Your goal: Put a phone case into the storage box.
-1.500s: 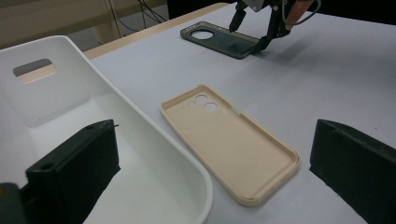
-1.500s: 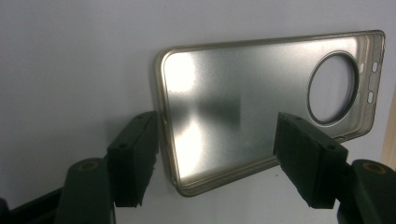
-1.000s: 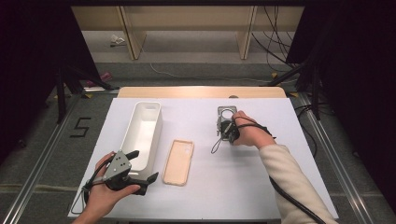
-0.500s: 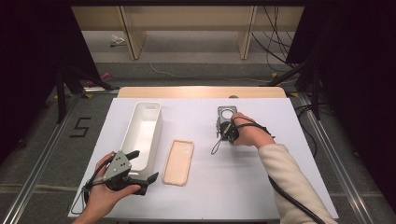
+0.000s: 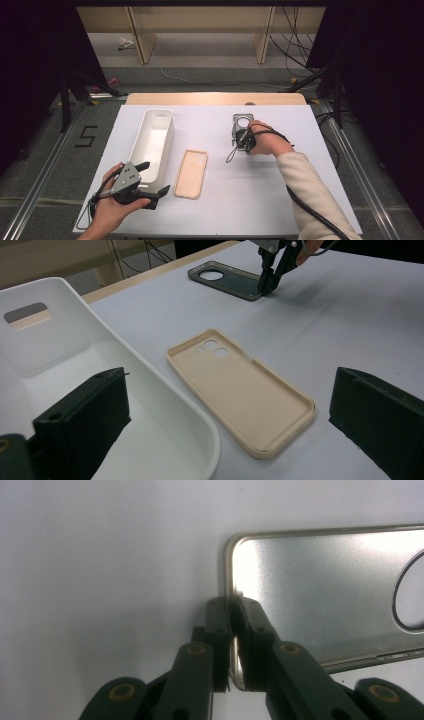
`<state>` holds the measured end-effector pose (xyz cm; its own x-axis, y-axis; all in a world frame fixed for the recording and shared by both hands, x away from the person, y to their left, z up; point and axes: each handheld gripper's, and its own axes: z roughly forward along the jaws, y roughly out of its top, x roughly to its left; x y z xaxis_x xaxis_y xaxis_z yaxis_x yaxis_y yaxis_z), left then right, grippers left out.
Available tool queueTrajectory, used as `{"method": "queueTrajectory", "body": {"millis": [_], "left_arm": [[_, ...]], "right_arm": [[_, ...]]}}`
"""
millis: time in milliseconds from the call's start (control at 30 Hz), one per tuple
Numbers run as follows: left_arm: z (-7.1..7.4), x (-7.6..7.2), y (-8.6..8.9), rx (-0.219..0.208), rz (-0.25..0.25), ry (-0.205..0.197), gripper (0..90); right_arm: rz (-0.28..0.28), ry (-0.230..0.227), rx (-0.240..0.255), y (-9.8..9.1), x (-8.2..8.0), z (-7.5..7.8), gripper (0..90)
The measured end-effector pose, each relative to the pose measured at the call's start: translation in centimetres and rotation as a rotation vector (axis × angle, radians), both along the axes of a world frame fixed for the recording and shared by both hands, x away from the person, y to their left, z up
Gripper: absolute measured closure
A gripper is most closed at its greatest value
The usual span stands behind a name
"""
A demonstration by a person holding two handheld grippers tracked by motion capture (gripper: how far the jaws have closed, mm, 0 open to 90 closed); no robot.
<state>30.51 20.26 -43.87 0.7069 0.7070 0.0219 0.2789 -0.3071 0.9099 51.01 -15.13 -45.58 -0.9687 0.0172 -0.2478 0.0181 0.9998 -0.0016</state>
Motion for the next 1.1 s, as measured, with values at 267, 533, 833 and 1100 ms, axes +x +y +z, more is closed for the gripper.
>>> {"method": "queueTrajectory", "body": {"millis": [267,533,833,1100], "left_arm": [[0.0,-0.02,0.0,-0.002,0.001,0.002,2.2],[0.02,-0.01,0.01,-0.001,0.002,0.0,2.3],[0.03,-0.01,0.06,-0.002,0.004,0.0,2.4],[0.06,-0.02,0.07,-0.005,0.003,-0.002,2.9]], "right_arm": [[-0.003,-0.005,0.0,0.03,-0.11,-0.02,86.9],[-0.008,-0.014,0.003,0.02,-0.2,-0.03,87.9],[-0.023,-0.04,0.038,-0.34,-0.35,0.12,89.2],[-0.051,-0.057,0.1,-0.87,-0.85,0.7,89.3]]}}
